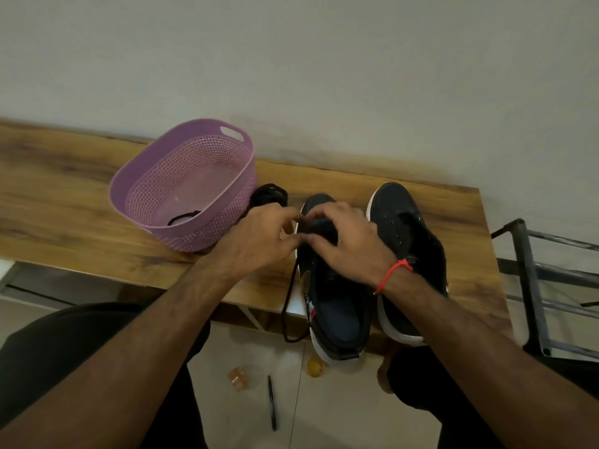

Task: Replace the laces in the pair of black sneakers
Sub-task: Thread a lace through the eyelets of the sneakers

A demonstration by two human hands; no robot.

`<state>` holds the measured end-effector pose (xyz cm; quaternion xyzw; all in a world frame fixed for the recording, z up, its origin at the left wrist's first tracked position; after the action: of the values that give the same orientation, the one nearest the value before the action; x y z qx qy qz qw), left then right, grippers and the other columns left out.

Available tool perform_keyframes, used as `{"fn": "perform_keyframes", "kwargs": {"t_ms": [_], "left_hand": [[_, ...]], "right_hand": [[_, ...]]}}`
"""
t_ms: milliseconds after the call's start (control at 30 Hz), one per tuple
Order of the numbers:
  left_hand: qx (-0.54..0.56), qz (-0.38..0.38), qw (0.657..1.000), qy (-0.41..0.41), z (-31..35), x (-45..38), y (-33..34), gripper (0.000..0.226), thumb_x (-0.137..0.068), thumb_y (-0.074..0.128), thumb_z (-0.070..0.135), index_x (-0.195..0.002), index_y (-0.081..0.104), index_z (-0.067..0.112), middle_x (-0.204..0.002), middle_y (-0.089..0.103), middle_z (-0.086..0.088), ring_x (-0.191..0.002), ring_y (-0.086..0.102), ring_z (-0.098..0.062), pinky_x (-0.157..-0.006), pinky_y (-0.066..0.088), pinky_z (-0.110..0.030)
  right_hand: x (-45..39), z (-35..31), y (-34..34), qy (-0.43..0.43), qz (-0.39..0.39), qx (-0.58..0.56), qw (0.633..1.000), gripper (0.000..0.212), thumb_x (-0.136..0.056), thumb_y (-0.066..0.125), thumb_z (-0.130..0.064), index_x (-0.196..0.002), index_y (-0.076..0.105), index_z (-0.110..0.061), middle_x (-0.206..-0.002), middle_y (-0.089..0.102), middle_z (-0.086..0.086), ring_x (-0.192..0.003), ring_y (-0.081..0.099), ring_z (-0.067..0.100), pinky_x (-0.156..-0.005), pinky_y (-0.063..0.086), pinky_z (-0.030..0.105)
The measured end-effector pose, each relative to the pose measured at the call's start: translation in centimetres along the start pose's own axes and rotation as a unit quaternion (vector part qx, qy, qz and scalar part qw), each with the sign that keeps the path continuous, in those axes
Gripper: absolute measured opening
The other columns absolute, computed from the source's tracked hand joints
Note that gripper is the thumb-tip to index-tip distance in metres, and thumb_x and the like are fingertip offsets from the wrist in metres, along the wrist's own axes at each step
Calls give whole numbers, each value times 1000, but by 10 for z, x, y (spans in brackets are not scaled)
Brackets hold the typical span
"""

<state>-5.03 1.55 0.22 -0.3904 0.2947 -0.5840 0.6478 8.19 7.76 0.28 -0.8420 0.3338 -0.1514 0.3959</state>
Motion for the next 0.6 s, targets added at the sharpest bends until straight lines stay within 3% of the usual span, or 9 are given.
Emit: {"fn": "perform_keyframes", "kwargs": {"t_ms": [133,233,333,400,433,467,500,567,600], "left_hand": [[-35,-70,996,-34,-9,4,13,16,-97,65,39,-104,71,26,-84,64,14,-78,61,-1,-76,58,-31],[107,127,983,-78,-8,4,-19,13,-104,54,32,-102,66,28,-93,64,15,-84,58,3,-73,48,-20],[446,331,819,-146,-21,13,-62,31,-108,37,29,-107,65,17,-105,70,6,-101,65,-9,-76,43,-27],[638,278,707,-130,-18,13,-65,39,-109,32,34,-90,61,17,-78,68,4,-86,70,-19,-73,46,-28],[668,244,688,-143,-15,13,-62,39,-110,33,38,-83,55,20,-67,57,5,-68,64,-16,-66,46,-26],[635,212,722,-173,-14,14,-56,37,-108,37,43,-82,52,22,-66,49,6,-58,54,-11,-58,44,-23],[532,176,804,-199,-12,13,-47,33,-106,42,48,-87,53,23,-71,49,6,-60,51,-9,-55,41,-22],[238,67,952,-183,-9,8,-22,28,-100,54,53,-107,55,26,-98,62,8,-83,59,-8,-64,44,-24],[131,0,980,-150,-5,6,-6,37,-96,59,55,-118,55,26,-113,63,9,-96,61,-9,-72,48,-25]], "right_hand": [[5,4,8,26,-60,86,994,31,-96,49,-41,-124,61,-36,-145,43,-12,-144,21,20,-115,13,53],[3,10,9,42,-89,157,983,43,-93,50,-42,-136,52,-38,-156,31,-8,-150,7,26,-117,7,60],[5,15,9,62,-100,165,979,48,-92,51,-41,-139,48,-39,-159,28,-5,-151,5,28,-117,6,61],[5,16,10,65,-91,160,981,44,-92,51,-40,-136,50,-39,-158,30,-4,-150,6,29,-117,7,61],[5,16,10,68,-88,158,981,41,-92,51,-41,-133,52,-39,-156,31,-4,-150,8,29,-117,8,61],[5,16,10,71,-84,156,982,37,-93,51,-42,-130,54,-39,-155,33,-4,-149,9,29,-116,9,60],[4,16,10,72,-80,155,982,33,-94,51,-43,-126,57,-39,-154,34,-5,-148,11,28,-116,10,60],[4,15,9,67,-68,160,982,27,-95,52,-43,-120,60,-37,-151,37,-6,-147,14,27,-115,13,59],[4,15,9,63,-57,159,984,25,-96,53,-43,-119,61,-36,-149,39,-7,-146,16,26,-114,14,58]]}}
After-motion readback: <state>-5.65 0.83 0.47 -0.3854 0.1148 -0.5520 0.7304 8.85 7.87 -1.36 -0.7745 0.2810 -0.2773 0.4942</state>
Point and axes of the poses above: each hand's wrist, its own x-axis away from the middle knuckle, its own y-axis out of the palm, z = x × y, the point moved 6 cm from there along -x, towards the middle knuckle
